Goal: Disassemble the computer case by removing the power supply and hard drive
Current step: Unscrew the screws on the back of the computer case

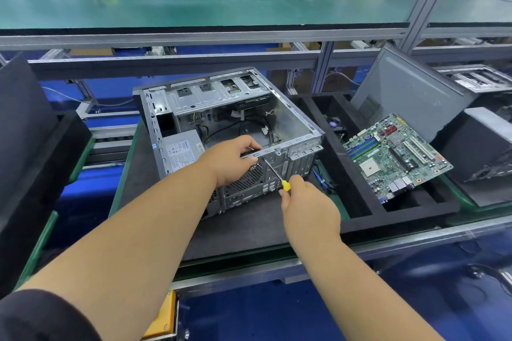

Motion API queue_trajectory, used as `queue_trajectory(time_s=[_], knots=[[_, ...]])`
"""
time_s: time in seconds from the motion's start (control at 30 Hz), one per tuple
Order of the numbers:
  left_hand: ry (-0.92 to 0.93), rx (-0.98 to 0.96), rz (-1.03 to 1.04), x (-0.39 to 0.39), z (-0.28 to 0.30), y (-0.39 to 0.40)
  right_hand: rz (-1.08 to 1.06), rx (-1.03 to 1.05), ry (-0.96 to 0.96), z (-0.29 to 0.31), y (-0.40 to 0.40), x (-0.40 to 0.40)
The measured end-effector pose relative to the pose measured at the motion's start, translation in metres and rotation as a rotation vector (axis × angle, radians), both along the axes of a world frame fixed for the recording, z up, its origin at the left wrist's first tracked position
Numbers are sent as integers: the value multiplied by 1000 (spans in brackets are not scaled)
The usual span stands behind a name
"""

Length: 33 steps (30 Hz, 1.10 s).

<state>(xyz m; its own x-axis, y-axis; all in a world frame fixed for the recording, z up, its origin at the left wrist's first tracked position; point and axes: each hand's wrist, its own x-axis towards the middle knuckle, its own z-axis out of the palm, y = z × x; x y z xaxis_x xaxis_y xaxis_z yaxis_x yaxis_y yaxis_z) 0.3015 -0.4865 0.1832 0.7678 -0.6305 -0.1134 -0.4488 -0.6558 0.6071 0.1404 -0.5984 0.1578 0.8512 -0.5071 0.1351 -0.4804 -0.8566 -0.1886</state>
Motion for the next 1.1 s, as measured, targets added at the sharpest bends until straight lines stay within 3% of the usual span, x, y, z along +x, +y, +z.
queue_trajectory(time_s=[0.1,0.2,0.33,0.47,0.57,0.67,0.73,0.83,0.93,1.0,1.1], knots=[[1,-1,-2,0,0,0,1,189,-82,-1,-7,2],[2,-2,-6,0,0,-1,-17,515,-156,0,-14,0],[-1,0,-11,0,1,0,-207,1260,-168,3,-15,8],[7,-9,-16,0,0,0,-270,1875,-156,7,-23,9],[7,-7,-14,0,0,0,-255,2057,-147,6,-26,9],[3,-4,-13,0,0,0,-227,1866,-187,2,-20,11],[-6,2,-12,0,0,-1,-155,1466,-175,4,-15,11],[-10,14,-8,0,0,-1,-18,695,-69,7,-12,6],[-12,18,-5,0,0,0,18,202,-11,4,-8,3],[-14,15,-5,0,-1,0,15,120,-29,2,-7,1],[-18,23,-9,1,-1,-1,13,327,-110,0,-12,1]])
